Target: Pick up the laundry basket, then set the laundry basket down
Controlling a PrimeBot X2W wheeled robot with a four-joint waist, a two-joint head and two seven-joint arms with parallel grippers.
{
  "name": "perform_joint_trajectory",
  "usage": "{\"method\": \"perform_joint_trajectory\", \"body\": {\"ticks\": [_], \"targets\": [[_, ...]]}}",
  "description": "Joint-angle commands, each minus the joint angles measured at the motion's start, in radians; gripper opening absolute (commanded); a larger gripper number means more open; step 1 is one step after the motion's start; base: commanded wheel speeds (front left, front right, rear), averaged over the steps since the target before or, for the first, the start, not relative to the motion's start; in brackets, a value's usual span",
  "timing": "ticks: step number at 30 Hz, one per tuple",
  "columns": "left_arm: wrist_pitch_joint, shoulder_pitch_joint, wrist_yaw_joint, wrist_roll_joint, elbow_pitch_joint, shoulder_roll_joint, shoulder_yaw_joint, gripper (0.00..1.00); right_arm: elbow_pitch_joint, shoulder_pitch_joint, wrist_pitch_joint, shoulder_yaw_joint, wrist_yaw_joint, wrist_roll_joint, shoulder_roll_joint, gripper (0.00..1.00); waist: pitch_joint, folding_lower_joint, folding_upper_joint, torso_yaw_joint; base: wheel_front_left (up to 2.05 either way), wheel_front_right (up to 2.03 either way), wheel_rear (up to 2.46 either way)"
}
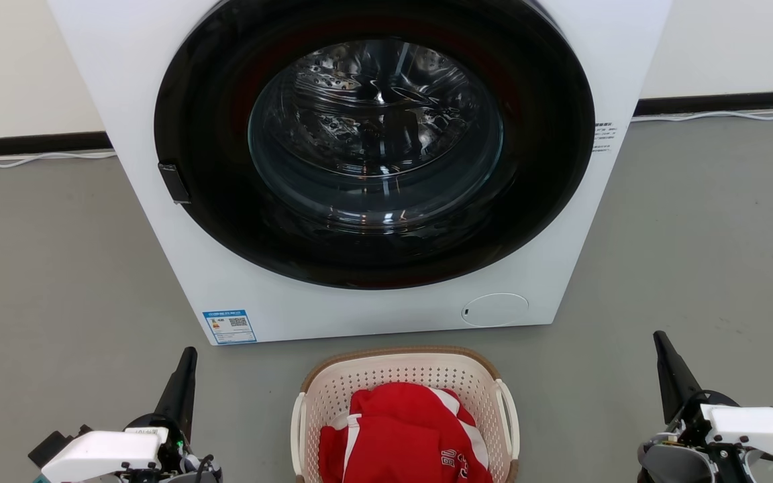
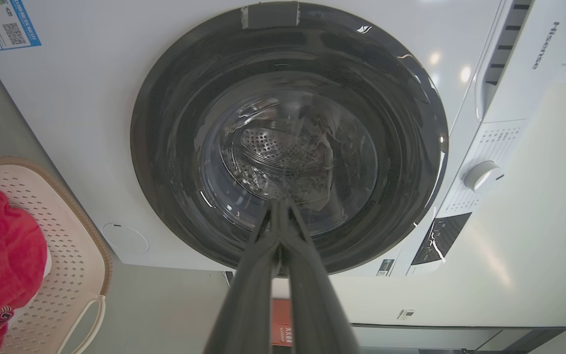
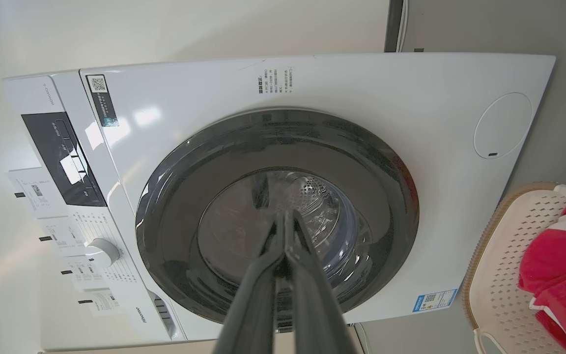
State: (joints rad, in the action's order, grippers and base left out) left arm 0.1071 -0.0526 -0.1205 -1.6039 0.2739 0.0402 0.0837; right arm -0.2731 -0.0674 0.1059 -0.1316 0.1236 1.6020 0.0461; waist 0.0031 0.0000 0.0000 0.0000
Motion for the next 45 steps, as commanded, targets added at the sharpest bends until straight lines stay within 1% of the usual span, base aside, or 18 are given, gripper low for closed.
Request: {"method": "perform_joint_trajectory", "body": {"ticks": [1,26,27,29,32,34,35,38,45], "targets": [[0.006,-0.055,-0.010,-0.005,-0.029,0.010,0.030,0.00,0.028,-0.041,0.007,0.018,0.007,0.007,0.004,0.00,0.000,0.0000,0.0000,0.000,0.00,0.00,0.00],[0.006,-0.055,-0.010,-0.005,-0.029,0.010,0.030,0.00,0.028,-0.041,0.007,0.018,0.007,0.007,0.004,0.00,0.000,0.0000,0.0000,0.000,0.00,0.00,0.00],[0.000,0.000,0.000,0.000,0.000,0.000,0.000,1.00,0.000,0.000,0.000,0.000,0.000,0.000,0.000,1.00,0.000,0.0000,0.0000,0.000,0.00,0.00,0.00],[-0.002,0.012,0.002,0.000,0.022,-0.004,-0.001,1.00,-0.019,0.013,0.000,0.003,-0.001,0.000,-0.003,1.00,0.000,0.0000,0.0000,0.000,0.00,0.00,0.00],[-0.010,0.013,0.002,0.000,0.020,-0.004,-0.007,1.00,-0.010,0.016,-0.009,0.007,0.000,0.000,-0.002,1.00,0.000,0.0003,0.0000,0.000,0.00,0.00,0.00],[-0.020,0.014,0.002,0.000,0.017,-0.004,-0.014,1.00,-0.001,0.019,-0.017,0.013,0.000,-0.001,-0.002,1.00,-0.001,0.0021,0.0000,0.000,0.00,0.00,0.00],[-0.023,0.015,0.002,0.000,0.016,-0.004,-0.017,1.00,0.002,0.021,-0.020,0.015,0.000,-0.002,-0.002,1.00,-0.002,0.0022,0.0000,0.000,0.00,0.00,0.00],[-0.031,0.017,0.001,0.001,0.014,-0.003,-0.023,1.00,0.011,0.025,-0.029,0.023,0.000,-0.005,-0.002,1.00,0.000,0.0004,0.0000,0.001,0.00,0.00,0.00],[-0.049,0.019,0.001,0.004,0.009,-0.003,-0.033,1.00,0.027,0.031,-0.047,0.037,0.000,-0.015,0.001,1.00,0.001,0.0000,0.0000,0.001,0.00,0.00,0.00]]}}
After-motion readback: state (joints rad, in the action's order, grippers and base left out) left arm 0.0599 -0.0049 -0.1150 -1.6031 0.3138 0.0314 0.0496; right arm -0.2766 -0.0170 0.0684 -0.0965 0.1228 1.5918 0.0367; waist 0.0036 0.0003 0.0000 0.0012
